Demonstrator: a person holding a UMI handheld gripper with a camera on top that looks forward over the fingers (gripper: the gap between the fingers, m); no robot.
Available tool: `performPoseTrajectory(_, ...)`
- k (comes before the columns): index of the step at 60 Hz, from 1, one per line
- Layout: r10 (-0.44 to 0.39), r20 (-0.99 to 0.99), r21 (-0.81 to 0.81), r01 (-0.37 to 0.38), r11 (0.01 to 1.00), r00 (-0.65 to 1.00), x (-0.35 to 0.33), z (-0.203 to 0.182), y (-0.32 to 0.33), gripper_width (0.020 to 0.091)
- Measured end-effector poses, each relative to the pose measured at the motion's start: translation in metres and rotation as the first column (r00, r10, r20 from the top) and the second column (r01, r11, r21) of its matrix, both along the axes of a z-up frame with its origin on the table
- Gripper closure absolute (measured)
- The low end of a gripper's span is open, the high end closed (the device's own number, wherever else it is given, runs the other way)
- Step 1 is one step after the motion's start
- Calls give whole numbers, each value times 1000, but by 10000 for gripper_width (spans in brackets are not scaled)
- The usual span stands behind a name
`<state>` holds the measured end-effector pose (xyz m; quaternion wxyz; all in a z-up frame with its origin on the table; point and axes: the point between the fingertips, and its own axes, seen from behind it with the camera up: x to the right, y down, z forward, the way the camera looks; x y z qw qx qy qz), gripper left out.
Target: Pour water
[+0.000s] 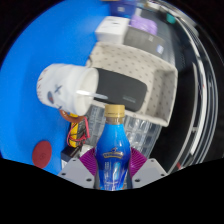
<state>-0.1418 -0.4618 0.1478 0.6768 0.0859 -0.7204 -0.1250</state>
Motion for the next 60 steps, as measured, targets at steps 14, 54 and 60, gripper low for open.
performPoseTrajectory(14,-69,114,-680,128,722,991,10,-2,25,706)
performPoseTrajectory(54,25,113,-971,115,-209,993,9,-49,57,665)
performPoseTrajectory(60,22,118,-965,120,-231,993,9,-49,60,610)
